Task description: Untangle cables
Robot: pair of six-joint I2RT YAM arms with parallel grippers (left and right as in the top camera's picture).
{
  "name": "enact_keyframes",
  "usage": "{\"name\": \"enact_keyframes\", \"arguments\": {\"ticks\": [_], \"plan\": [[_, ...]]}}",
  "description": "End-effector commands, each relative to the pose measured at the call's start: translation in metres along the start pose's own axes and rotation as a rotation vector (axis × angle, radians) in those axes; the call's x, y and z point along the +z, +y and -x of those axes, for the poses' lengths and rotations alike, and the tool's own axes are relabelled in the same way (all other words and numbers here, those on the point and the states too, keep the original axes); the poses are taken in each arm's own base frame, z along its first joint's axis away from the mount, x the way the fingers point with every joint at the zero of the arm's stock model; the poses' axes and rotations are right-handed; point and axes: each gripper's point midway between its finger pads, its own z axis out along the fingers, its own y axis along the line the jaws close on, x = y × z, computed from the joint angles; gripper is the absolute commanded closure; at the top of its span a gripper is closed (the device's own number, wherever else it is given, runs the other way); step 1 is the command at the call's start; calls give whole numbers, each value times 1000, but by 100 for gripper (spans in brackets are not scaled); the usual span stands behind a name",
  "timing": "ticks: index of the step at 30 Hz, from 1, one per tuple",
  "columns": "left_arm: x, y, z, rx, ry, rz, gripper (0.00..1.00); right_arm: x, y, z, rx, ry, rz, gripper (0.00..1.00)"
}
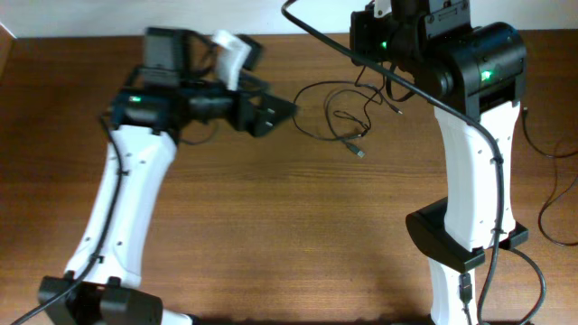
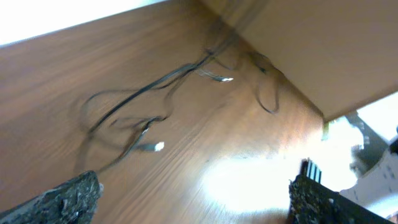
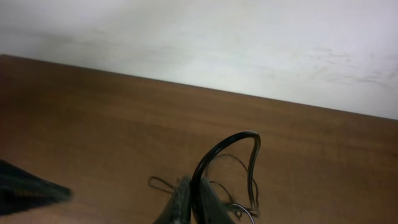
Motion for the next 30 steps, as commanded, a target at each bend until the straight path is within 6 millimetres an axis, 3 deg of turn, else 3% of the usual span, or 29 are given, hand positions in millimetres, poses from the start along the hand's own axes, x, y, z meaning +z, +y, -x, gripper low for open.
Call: {"name": "enact_keyframes", "arguments": {"ticks": [1,2,4,7,10,12,16,19,25,30], "plan": [[41,-21,3,188,15,-76,16,-20,2,6,19,-37,25,96],[52,-21,5,219,13,-63,35,-21,2,7,19,-38,25,96],[70,-19,8,265,9,-46,47,-21,2,7,19,-38,25,96],[97,-18,5,286,13,-55,52,-23,0,8,22,-43,22,96],[123,-9,8,176,-10,-71,63,-30,-1,9,23,-51,24,96],[133,-3,13,102,-42,-97,64,-33,-1,7,22,-46,23,96],[142,-17,33,58,-123,-237,65,-34,-2,2,20,-27,20,96],[154,11,38,-114,-153,-105,74,-34,-2,0,36,-20,19,96],[192,43,7,-294,-100,-9,100,-47,-2,2,50,-37,30,96],[220,68,-33,-438,-21,10,100,-83,-5,15,60,-121,45,96]]}}
